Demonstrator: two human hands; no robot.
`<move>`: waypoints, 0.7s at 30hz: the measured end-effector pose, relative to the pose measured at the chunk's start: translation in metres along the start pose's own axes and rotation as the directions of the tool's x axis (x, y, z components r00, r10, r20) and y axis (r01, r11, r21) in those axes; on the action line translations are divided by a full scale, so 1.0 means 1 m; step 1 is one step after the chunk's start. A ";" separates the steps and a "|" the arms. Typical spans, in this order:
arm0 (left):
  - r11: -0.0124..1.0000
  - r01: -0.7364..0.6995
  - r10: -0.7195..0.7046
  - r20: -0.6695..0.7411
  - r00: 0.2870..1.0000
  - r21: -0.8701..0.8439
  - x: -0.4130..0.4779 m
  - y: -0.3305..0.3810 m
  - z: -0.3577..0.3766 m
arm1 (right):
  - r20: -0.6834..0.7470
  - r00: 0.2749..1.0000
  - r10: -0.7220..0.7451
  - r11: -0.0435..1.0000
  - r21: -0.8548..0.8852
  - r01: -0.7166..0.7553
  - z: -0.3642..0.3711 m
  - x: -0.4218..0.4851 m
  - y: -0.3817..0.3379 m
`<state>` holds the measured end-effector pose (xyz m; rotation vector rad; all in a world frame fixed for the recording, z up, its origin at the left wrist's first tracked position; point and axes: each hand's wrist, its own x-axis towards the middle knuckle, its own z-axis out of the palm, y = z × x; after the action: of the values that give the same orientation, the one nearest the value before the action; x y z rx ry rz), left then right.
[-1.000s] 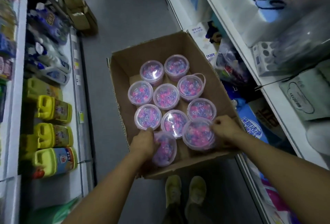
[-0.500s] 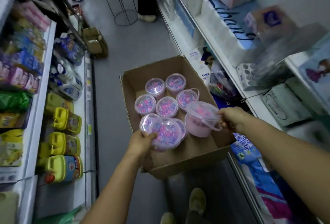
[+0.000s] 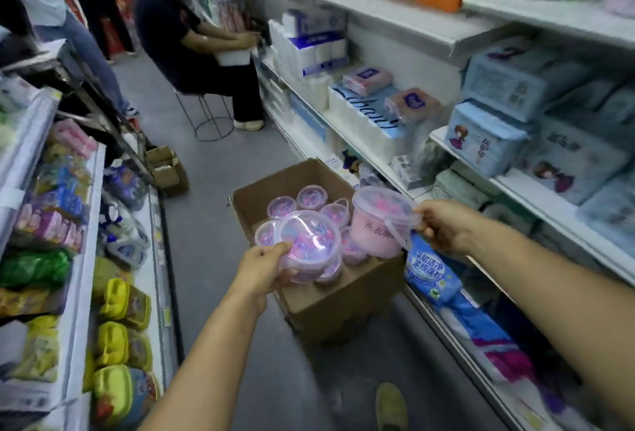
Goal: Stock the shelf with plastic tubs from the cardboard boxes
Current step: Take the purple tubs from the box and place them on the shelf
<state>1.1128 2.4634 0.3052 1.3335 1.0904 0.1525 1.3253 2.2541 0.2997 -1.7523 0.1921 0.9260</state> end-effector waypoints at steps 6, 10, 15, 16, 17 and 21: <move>0.999 -0.050 0.049 0.164 0.985 0.000 -0.096 -0.006 -0.005 | -0.096 0.995 -0.039 0.985 0.162 0.054 -0.040 -0.125 0.047; 0.996 -0.069 0.053 0.288 0.956 0.047 -0.151 -0.002 0.010 | -0.211 0.974 -0.085 0.961 0.242 0.136 -0.074 -0.206 0.072; 0.976 -0.200 0.151 0.403 0.903 0.082 -0.212 0.003 0.042 | -0.370 0.924 -0.100 0.927 0.303 0.222 -0.132 -0.287 0.099; 0.970 -0.229 0.175 0.419 0.891 0.083 -0.222 0.002 0.049 | -0.376 0.921 -0.100 0.919 0.319 0.230 -0.143 -0.301 0.102; 0.963 -0.254 0.190 0.441 0.877 0.093 -0.235 0.002 0.058 | -0.391 0.914 -0.106 0.908 0.336 0.249 -0.158 -0.318 0.109; 0.948 -0.304 0.214 0.516 0.830 0.095 -0.285 -0.004 0.105 | -0.467 0.871 -0.156 0.886 0.323 0.332 -0.214 -0.389 0.129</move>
<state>1.0331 2.2031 0.4413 1.5656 0.4832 -0.0921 1.0945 1.8994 0.4849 -1.5296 0.3997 0.2698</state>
